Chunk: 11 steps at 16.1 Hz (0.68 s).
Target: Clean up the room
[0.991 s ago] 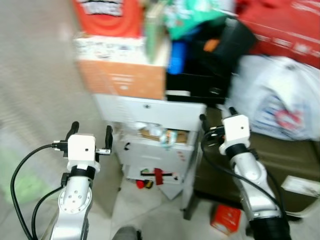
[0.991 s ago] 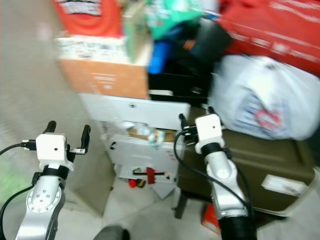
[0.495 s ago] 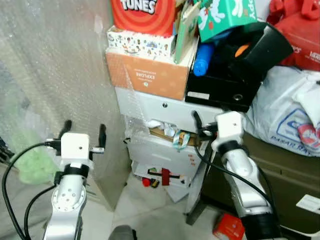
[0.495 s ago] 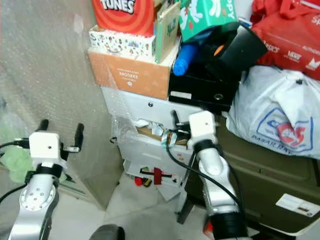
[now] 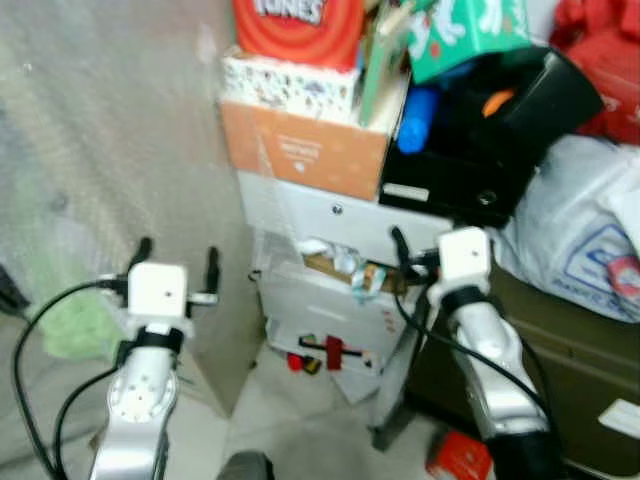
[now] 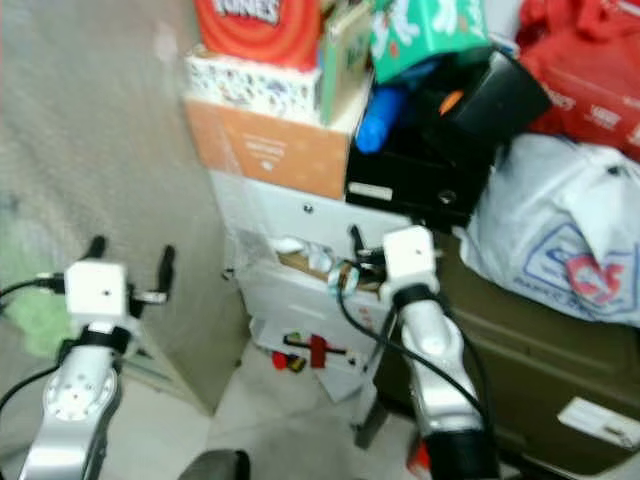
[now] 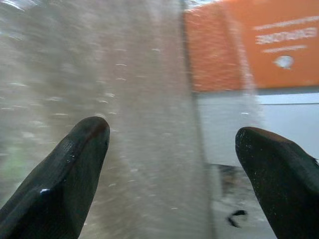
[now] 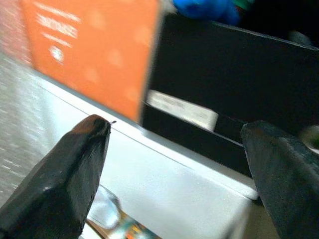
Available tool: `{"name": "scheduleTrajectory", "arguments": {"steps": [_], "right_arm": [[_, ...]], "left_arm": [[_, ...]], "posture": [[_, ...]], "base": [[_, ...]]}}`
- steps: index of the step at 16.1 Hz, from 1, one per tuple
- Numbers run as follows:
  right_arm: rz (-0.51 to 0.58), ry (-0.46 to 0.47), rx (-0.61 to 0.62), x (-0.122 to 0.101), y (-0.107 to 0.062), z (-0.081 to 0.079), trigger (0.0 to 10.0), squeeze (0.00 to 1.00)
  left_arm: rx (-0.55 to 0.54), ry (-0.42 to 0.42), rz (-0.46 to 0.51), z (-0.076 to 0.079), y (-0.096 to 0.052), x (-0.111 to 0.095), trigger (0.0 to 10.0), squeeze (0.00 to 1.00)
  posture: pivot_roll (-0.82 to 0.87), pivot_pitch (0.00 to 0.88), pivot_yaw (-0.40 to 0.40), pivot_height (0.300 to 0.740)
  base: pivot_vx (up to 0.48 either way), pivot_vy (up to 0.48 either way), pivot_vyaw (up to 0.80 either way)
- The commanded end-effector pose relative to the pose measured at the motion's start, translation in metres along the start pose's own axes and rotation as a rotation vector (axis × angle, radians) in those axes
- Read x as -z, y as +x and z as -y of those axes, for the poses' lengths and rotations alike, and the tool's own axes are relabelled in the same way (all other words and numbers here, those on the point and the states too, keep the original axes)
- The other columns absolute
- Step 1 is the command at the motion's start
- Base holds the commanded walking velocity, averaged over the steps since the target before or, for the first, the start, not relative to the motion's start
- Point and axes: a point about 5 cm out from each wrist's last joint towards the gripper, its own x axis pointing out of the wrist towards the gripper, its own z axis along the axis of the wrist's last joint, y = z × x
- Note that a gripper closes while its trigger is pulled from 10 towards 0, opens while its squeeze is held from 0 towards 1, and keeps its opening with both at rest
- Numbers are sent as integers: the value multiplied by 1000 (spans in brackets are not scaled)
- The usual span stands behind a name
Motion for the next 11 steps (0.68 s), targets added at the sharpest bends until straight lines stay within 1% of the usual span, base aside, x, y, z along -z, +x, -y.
{"name": "scheduleTrajectory", "arguments": {"steps": [1, 3, 5, 6, 7, 9, 11], "right_arm": [[2, -7, 10, -1, 0, 4, 10000, 0], [-1, -6, 11, -1, 0, 4, 10000, 0], [-3, -8, 14, 0, -4, 6, 10000, 0], [-6, -8, 14, 0, -5, 6, 10000, 0], [-11, -20, 0, 1, -10, 6, 10000, 0], [-19, -32, -11, 3, -13, 6, 10000, 0], [-25, -26, -10, 5, -13, 8, 10000, 0]], "left_arm": [[19, -4, 5, 3, 0, -2, 10000, 0], [24, -1, 5, 3, -2, -2, 10000, 0], [12, 22, -15, -2, -13, 2, 10000, 0], [4, 26, -20, -3, -15, 3, 10000, 0], [-39, 41, -34, -9, -22, 5, 10000, 0], [-80, 57, -40, -14, -25, 5, 10000, 0], [-138, 73, -56, -21, -29, 7, 10000, 0]], "posture": [[-27, 6, -21, 740], [-29, 7, -19, 740], [-28, 10, -19, 740], [-25, 11, -20, 740], [-22, 12, -22, 740], [-20, 12, -24, 740], [-18, 12, -26, 740]], "base": [[0, 0, 800], [0, 0, 475], [0, 0, 0], [0, 0, 0], [0, 0, 800], [0, 0, 800], [0, 0, 800]]}}
